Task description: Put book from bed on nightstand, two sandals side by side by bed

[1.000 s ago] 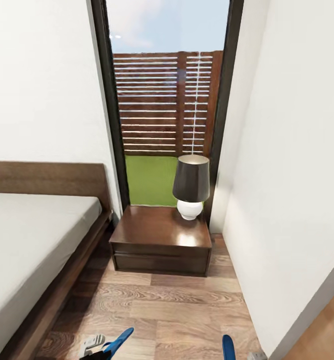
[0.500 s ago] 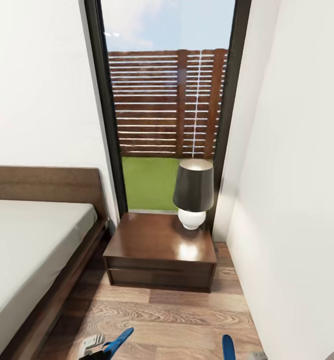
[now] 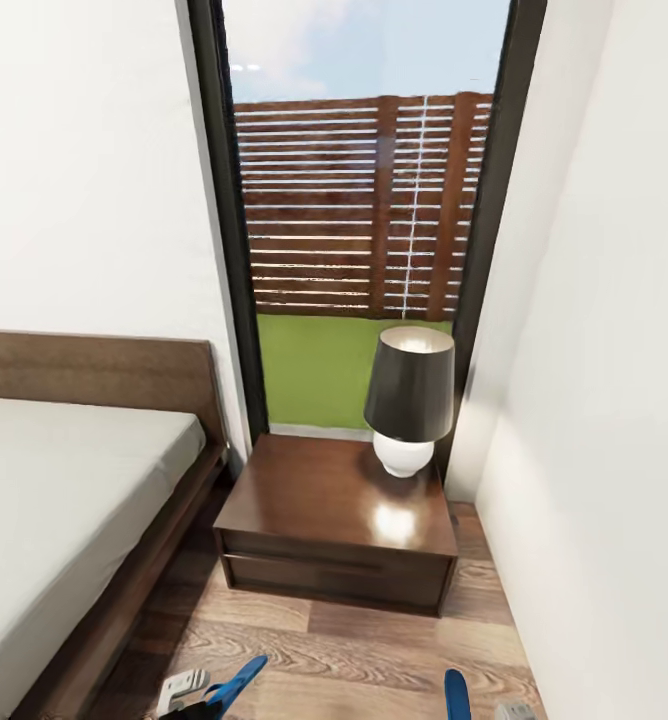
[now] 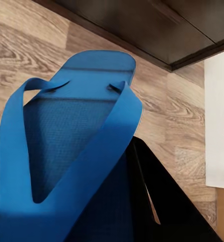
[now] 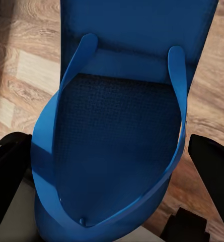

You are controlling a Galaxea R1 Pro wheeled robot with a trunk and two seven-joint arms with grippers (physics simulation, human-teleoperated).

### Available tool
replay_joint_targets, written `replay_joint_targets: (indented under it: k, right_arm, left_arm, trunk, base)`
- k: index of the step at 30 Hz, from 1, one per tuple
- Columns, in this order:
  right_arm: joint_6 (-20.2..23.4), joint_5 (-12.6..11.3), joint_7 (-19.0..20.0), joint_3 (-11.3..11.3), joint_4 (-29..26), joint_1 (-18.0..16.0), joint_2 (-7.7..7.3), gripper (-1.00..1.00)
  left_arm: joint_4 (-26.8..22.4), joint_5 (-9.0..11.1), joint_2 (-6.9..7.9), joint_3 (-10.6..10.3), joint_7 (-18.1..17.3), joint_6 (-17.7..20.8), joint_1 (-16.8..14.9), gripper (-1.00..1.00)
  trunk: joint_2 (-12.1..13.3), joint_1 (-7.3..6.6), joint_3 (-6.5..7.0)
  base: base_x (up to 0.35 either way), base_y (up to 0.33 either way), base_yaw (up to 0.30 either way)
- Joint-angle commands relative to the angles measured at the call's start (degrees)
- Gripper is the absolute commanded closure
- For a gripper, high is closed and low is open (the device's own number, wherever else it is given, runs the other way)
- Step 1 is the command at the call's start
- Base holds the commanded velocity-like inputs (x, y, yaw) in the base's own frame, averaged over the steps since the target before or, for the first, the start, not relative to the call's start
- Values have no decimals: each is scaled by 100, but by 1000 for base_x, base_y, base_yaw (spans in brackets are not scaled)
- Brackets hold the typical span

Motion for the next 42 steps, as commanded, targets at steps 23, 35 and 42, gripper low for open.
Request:
replay_joint_targets:
  k: [23, 35, 42]
  right_arm:
    - [55, 32, 27, -51, -13, 1, -1, 100]
    - [55, 32, 27, -51, -13, 1, -1, 100]
    - [55, 32, 27, -51, -13, 1, -1, 100]
  left_arm:
    - [7, -74, -8, 30, -5, -56, -4, 100]
    - [7, -77, -8, 30, -5, -56, -4, 100]
    - [7, -77, -8, 30, -5, -56, -4, 100]
  trunk:
    - [-2, 0, -6]
    - [-2, 0, -6]
    - [-2, 0, -6]
  base:
    - [1, -54, 263]
    - [0, -2, 268]
    - [0, 0, 268]
